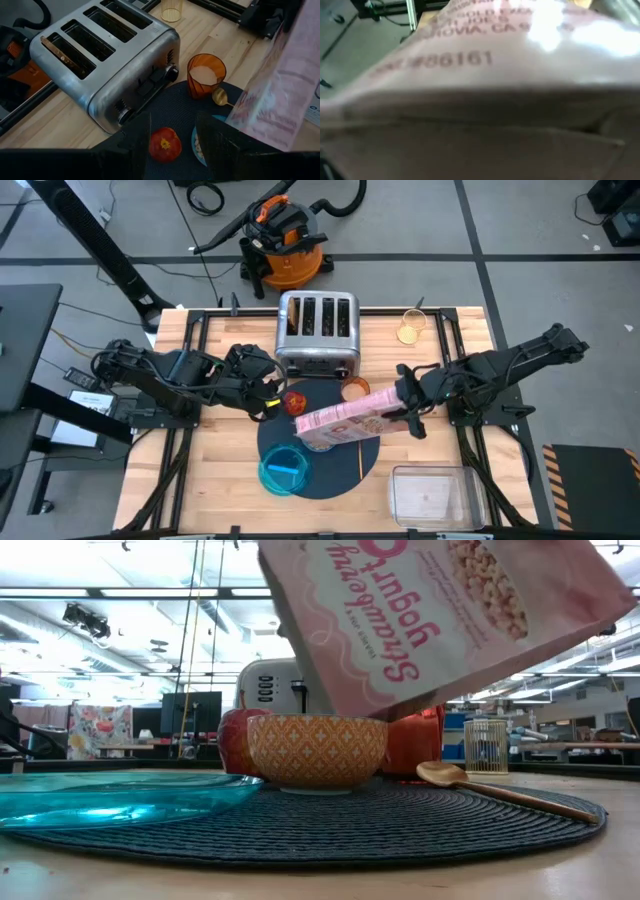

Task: Arrange a breakfast setting
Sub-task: Pour the pink cereal box into the blue bowl

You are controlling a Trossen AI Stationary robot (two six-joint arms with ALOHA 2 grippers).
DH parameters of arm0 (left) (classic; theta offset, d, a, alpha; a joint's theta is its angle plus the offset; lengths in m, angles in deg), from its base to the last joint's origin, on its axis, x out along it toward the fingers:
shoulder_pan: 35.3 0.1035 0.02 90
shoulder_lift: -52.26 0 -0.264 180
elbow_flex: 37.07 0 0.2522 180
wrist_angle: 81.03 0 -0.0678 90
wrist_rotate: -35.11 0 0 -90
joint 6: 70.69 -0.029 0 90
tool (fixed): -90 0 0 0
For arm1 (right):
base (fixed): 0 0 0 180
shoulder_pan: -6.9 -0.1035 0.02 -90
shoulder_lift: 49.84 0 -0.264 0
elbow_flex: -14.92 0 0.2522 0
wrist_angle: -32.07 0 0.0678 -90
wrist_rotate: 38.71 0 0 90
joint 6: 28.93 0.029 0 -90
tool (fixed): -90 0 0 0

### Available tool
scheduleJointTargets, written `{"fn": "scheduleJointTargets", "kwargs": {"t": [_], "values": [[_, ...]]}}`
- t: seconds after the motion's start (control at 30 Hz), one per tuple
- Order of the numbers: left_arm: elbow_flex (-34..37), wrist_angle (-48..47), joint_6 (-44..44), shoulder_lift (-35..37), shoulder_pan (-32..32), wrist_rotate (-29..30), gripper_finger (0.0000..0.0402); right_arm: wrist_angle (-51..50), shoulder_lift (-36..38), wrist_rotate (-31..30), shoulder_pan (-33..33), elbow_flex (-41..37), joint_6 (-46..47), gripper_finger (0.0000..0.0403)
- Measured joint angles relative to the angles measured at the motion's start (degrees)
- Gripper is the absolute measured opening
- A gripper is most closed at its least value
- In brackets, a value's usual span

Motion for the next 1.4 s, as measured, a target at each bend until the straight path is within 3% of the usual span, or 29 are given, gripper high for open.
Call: {"fn": "scheduleJointTargets", "kwargs": {"t": [0.5, 1.03, 1.4], "values": [[0.00, -0.06, -0.28, 0.02, -0.02, -0.02, 0.0164, -4.94, -3.74, -4.03, -1.17, 6.91, -6.93, 0.0166], [0.00, -0.04, -0.06, 0.02, -0.02, -0.04, 0.0164, -4.96, -3.72, -2.21, -2.93, 7.10, -37.16, 0.0166], [0.00, -0.04, -0.31, 0.02, 0.00, -0.02, 0.0164, -4.83, -3.72, -5.52, -5.01, 7.10, -45.24, 0.0165]]}}
